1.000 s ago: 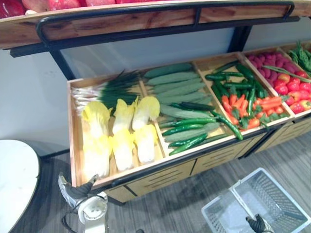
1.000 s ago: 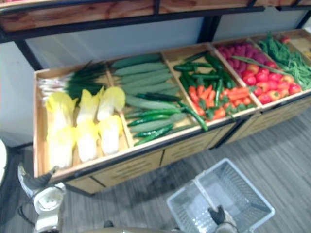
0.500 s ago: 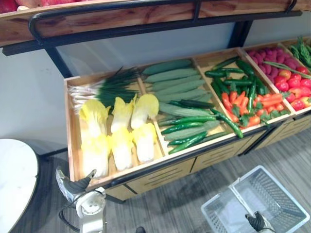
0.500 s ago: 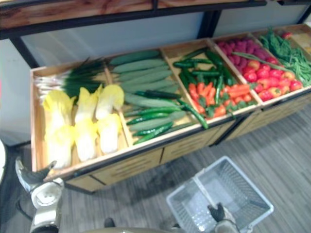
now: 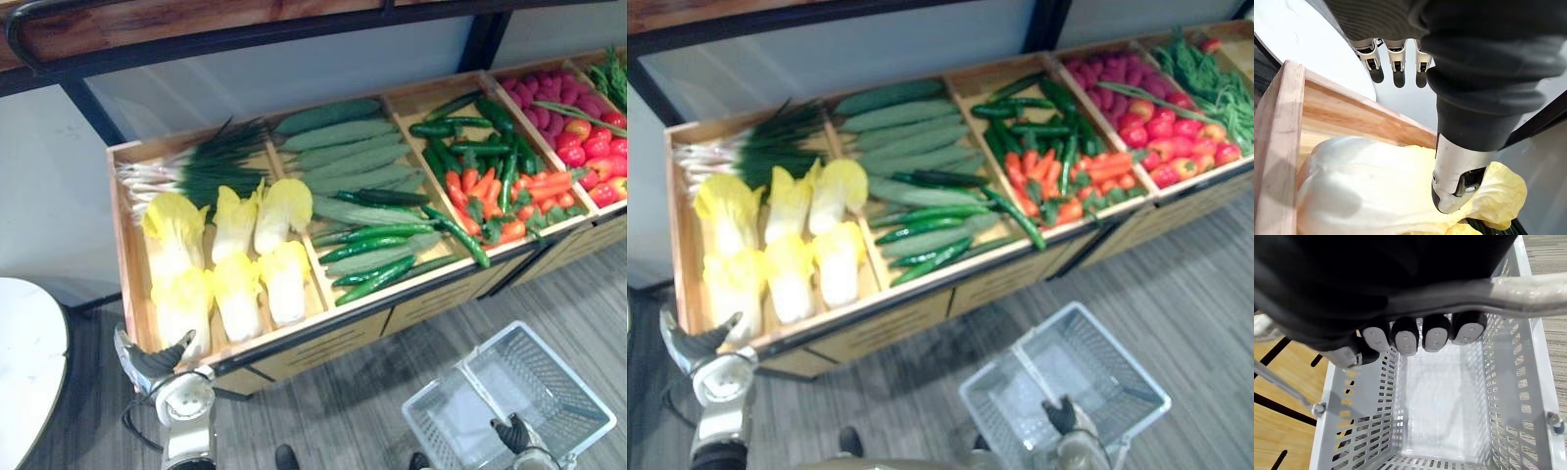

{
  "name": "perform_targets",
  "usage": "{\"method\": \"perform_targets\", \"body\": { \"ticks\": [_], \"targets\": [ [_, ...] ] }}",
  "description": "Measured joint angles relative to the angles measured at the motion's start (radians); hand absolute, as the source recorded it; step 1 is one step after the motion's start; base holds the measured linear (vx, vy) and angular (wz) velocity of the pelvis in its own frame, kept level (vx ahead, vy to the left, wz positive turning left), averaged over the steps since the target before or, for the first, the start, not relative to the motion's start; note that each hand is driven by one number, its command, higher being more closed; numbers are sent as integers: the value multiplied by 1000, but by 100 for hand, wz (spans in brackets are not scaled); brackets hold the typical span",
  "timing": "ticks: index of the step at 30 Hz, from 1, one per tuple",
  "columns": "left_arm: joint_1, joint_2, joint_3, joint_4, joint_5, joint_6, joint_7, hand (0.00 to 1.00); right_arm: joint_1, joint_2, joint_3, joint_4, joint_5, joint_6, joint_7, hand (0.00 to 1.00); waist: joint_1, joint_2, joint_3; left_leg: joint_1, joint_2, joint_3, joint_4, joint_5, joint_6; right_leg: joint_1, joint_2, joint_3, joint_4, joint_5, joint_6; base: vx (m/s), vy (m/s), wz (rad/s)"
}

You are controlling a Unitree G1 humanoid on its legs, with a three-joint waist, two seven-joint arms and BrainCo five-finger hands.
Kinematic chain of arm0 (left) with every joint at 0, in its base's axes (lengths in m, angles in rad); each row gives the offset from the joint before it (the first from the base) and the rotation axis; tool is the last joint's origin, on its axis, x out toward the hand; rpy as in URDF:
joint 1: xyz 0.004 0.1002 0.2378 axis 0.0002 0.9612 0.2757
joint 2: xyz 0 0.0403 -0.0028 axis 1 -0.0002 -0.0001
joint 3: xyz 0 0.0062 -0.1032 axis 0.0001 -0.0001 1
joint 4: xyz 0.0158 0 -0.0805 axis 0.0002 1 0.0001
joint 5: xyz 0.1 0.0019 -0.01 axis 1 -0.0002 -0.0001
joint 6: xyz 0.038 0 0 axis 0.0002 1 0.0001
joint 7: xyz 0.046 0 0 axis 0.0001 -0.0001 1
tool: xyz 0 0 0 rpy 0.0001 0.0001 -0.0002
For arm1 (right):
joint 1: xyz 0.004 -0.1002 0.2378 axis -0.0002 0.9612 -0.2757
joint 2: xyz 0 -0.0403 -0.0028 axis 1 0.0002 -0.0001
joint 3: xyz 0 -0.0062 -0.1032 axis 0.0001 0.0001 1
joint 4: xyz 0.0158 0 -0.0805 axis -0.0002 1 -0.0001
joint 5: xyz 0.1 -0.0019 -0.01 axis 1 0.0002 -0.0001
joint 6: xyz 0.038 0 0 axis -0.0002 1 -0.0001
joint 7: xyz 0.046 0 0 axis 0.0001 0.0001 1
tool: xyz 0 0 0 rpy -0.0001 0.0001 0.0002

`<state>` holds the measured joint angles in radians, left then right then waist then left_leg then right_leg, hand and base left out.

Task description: Pick vegetable in the basket

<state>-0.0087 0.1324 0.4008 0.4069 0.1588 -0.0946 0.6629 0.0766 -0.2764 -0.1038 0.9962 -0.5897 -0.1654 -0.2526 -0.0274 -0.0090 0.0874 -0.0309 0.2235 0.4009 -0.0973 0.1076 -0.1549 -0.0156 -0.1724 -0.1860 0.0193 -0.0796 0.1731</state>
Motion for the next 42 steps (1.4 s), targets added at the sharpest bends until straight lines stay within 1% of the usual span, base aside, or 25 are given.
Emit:
{"method": "perform_targets", "body": {
  "ticks": [3, 15, 24, 26, 34, 42],
  "targets": [
    [-1, 0, 0, 0, 0, 10, 0, 0, -6, 0, 6, 0, 0, 0, 0, 100, 0, 0, 6, 0, 0, 0, 0, 0, 0, -2, 0, 0, -1, 0, 0, 12, -1, 0],
    [-48, 2, 1, 3, -1, 10, 11, 0, -49, -1, 33, -2, 0, -10, -7, 100, 0, -4, 57, -27, 0, 2, 0, 0, 0, -36, -1, 5, 10, 0, 0, 2, 0, -1],
    [-56, 2, 2, 8, -2, 10, 24, 0, -61, -2, 35, -1, 1, -17, -21, 100, 1, -5, 63, -53, 0, 7, 1, 1, 1, -69, 0, 14, 17, 0, 0, 8, -2, -2],
    [-83, 4, 2, 44, -3, 10, 28, 0, -64, -2, 35, 1, 1, -17, -22, 100, 0, -7, 72, -54, 0, 7, 1, 1, 1, -70, -1, 15, 17, 0, 0, 0, 0, 0],
    [-107, 23, 1, 73, -30, 10, 37, 0, -87, -2, 44, 1, 2, -21, -26, 100, 0, -14, 107, -59, 0, 22, 1, 2, 1, -88, -1, 28, 22, 0, 0, 2, 1, -4],
    [-127, 30, 4, 118, -37, 9, 43, 0, -97, -2, 56, 2, 2, -24, -27, 100, -1, -21, 121, -70, 1, 26, 1, 2, 1, -105, -1, 32, 33, 0, 0, 4, 0, -1]
  ]
}}
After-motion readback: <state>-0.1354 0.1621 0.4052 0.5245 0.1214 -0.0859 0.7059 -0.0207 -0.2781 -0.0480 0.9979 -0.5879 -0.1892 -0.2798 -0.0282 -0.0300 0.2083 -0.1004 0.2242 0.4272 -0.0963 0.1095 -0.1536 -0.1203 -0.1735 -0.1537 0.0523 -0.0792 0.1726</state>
